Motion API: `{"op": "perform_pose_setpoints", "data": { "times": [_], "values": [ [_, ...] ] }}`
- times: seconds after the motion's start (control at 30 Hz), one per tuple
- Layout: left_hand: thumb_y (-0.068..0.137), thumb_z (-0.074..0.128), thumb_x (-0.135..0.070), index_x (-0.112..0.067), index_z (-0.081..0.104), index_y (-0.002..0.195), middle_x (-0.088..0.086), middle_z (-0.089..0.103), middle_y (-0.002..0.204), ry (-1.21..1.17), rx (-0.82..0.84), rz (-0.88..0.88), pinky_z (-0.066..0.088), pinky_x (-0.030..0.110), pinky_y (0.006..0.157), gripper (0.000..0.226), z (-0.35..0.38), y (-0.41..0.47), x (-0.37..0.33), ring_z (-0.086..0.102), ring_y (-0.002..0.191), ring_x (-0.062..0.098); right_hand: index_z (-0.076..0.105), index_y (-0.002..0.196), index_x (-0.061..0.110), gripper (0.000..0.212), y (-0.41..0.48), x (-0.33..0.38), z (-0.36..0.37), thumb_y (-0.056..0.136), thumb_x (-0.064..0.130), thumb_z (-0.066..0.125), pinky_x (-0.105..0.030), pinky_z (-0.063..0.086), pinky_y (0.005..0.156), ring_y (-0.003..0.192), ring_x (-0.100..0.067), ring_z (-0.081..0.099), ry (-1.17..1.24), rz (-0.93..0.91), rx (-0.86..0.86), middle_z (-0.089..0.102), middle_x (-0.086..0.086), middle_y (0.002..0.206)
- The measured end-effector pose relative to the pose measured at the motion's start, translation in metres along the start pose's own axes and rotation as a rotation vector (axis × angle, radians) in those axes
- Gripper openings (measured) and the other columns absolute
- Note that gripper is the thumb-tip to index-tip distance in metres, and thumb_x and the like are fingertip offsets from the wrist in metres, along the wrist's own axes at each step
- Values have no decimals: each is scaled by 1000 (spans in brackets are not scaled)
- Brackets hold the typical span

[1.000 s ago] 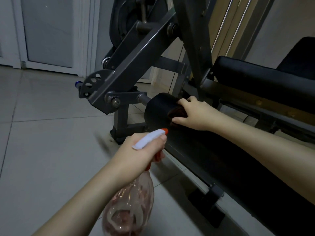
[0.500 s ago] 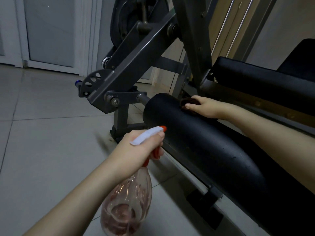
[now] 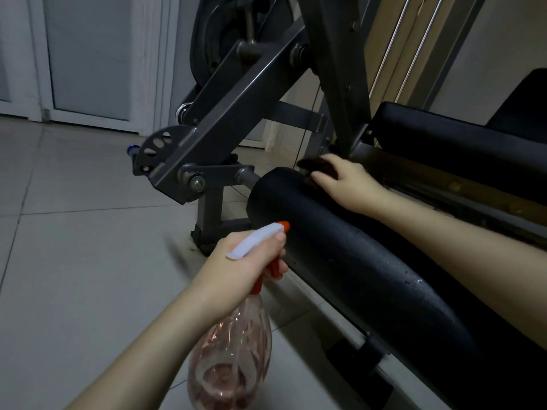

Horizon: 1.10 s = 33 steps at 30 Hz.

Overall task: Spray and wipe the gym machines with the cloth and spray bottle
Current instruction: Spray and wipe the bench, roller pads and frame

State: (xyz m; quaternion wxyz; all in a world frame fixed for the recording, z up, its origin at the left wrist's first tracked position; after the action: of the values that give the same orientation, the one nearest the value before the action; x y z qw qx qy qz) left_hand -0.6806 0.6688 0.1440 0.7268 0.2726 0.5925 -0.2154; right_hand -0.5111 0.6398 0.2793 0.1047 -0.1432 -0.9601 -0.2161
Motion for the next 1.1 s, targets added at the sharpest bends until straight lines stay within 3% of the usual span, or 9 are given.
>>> {"op": "perform_pose_setpoints", "data": {
  "times": [0.1, 0.17, 0.27, 0.37, 0.57, 0.67, 0.83, 1.03, 1.1],
  "values": [
    [81, 62, -58, -23, 72, 55, -2, 67, 52, -8, 70, -16, 53, 58, 86, 45, -4, 1, 20, 66, 52, 17, 41, 139, 22, 47, 10, 33, 32, 95, 33, 51, -36, 37, 105, 131, -21, 40, -315, -204, 106, 38, -4, 146],
    [75, 59, -71, -33, 71, 54, -4, 67, 53, 36, 77, -66, 53, 58, 84, 45, -6, 8, 27, 65, 54, 17, 40, 140, 21, 48, 31, 43, 47, 95, 35, 50, -37, 35, 105, 132, -25, 38, -416, -221, 104, 34, -6, 148],
    [67, 69, -59, -38, 73, 57, -2, 71, 62, -3, -41, -76, 52, 59, 87, 23, -16, 19, 30, 69, 69, 25, 44, 135, 20, 46, 62, 53, 65, 94, 38, 50, -36, 41, 99, 123, -25, 45, -425, -222, 89, 42, -7, 139],
    [50, 67, -66, -34, 73, 60, -1, 71, 65, -1, -10, -89, 52, 59, 89, 34, -21, 21, 34, 70, 72, 24, 48, 133, 20, 48, 75, 56, 75, 93, 47, 48, -36, 45, 95, 116, -23, 50, -449, -196, 138, 48, -7, 132],
    [91, 62, -35, -33, 73, 53, 0, 70, 60, 50, -58, -102, 51, 59, 90, 39, -23, 18, 33, 69, 68, 27, 44, 139, 24, 46, 34, 42, 53, 95, 38, 48, -37, 32, 108, 134, -22, 35, -431, -260, 194, 33, 0, 150],
    [77, 68, -46, -30, 74, 63, 1, 72, 63, 74, -25, -82, 51, 60, 90, 22, -12, 8, 19, 69, 74, 31, 42, 140, 26, 45, 2, 33, 34, 96, 31, 48, -35, 29, 110, 137, -19, 32, -402, -244, 218, 30, 3, 152],
    [77, 55, -54, -13, 68, 80, 8, 73, 77, 175, 112, 138, 52, 53, 87, 44, 6, -35, -20, 70, 80, 30, 42, 140, 27, 47, -43, 26, 14, 94, 29, 51, -36, 27, 114, 140, -16, 26, -438, -216, 206, 28, 3, 152],
    [72, 52, -65, -21, 64, 69, 7, 72, 77, 246, 148, 174, 53, 51, 83, 46, 11, -47, -33, 69, 77, 23, 40, 141, 31, 64, -83, 16, 6, 86, 64, 41, -37, 28, 113, 141, -17, 20, -483, -187, 200, 26, 5, 153],
    [71, 51, -67, -21, 64, 69, 7, 72, 77, 251, 157, 191, 52, 52, 86, 48, 12, -50, -36, 69, 77, 22, 29, 146, 32, 66, -74, 17, 11, 89, 63, 39, -38, 32, 110, 141, -20, 22, -542, -150, 172, 23, 3, 155]
  ]
}}
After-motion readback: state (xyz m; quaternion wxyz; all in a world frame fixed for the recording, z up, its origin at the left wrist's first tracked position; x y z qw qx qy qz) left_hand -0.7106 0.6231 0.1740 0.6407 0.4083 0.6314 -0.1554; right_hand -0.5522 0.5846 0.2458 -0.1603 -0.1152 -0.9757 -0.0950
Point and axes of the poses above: each hand's wrist, its own y-axis towards the middle knuckle, its own z-axis out of the palm, x = y × z, the point moved 6 cm from there along y, towards the middle knuckle
